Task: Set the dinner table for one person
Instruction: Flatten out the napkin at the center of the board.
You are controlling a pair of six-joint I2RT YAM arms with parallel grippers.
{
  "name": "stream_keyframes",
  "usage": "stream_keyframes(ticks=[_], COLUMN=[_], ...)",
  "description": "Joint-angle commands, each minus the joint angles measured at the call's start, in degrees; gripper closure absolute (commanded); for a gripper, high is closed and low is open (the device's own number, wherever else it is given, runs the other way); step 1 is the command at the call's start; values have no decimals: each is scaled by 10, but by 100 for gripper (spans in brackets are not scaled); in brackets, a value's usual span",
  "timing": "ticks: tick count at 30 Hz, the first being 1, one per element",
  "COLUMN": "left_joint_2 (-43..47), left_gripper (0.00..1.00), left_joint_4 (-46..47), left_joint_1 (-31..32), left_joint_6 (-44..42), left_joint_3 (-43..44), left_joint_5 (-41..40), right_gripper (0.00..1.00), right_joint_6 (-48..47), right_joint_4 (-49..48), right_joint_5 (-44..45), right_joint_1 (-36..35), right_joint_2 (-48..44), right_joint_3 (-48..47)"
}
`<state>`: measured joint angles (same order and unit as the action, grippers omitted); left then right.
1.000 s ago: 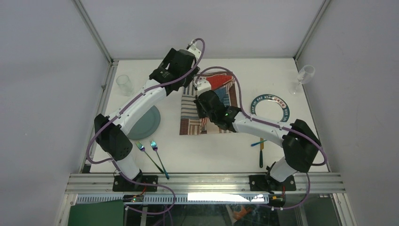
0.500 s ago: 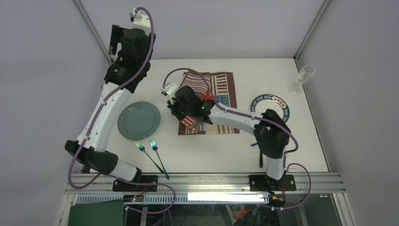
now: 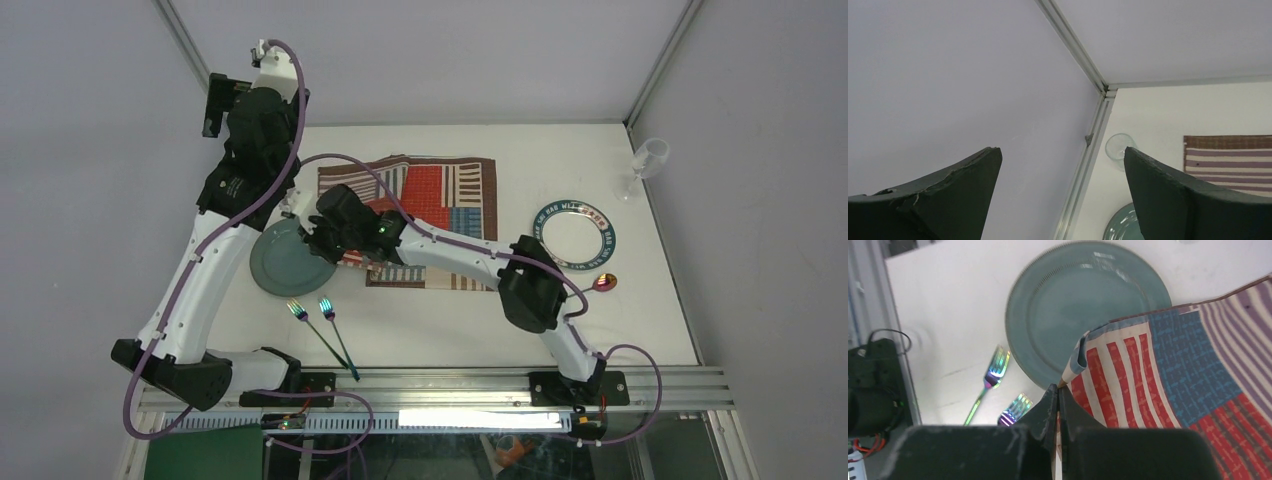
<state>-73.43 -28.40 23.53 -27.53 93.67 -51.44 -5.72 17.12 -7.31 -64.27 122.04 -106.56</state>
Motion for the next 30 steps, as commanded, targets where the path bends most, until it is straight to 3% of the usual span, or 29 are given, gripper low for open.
stream_keyframes(ticks=[1, 8, 9, 11, 14, 17, 19, 20, 22, 25, 26, 28, 30], left_joint_2=[17, 30, 31, 31, 25, 18, 15, 13, 15, 19, 21, 23, 24], left_gripper=[1, 1, 1, 1, 1, 1, 1, 1, 1, 1, 1, 1, 1], left_joint_4=[19, 20, 20, 20, 19, 19, 19, 19, 19, 18, 18, 18, 18], left_joint_1=[-7, -9, -9, -9, -9, -9, -9, -9, -9, -9, -9, -9, -9], left_joint_6=[-16, -12, -12, -9, -4, 2, 5, 8, 11, 16, 17, 20, 20], left_joint_3=[-19, -35, -38, -43, -51, -56, -58, -58, -59, -66, -69, -73, -76], left_joint_5=[-14, -7, -5, -1, 8, 15, 21, 26, 32, 44, 48, 54, 56], right_gripper=[100, 100, 89, 80, 67, 42, 33, 39, 45, 61, 71, 100, 100], right_joint_6=[-32, -27, -24, -10, 7, 15, 17, 23, 59, 130, 146, 168, 169], right_joint_4=[9, 49, 57, 50, -26, -86, -103, -130, -119, -64, -56, -38, -34], right_joint_5=[-47, -53, -46, -6, 72, 132, 190, 262, 305, 310, 305, 302, 294], right_joint_1=[-20, -33, -33, -35, -35, -35, -35, -20, 24, 120, 153, 205, 229], right_joint_2=[22, 73, 76, 61, -21, -115, -169, -219, -236, -226, -217, -189, -168], right_joint_3=[-96, -157, -159, -136, -10, 91, 132, 185, 213, 230, 235, 224, 213])
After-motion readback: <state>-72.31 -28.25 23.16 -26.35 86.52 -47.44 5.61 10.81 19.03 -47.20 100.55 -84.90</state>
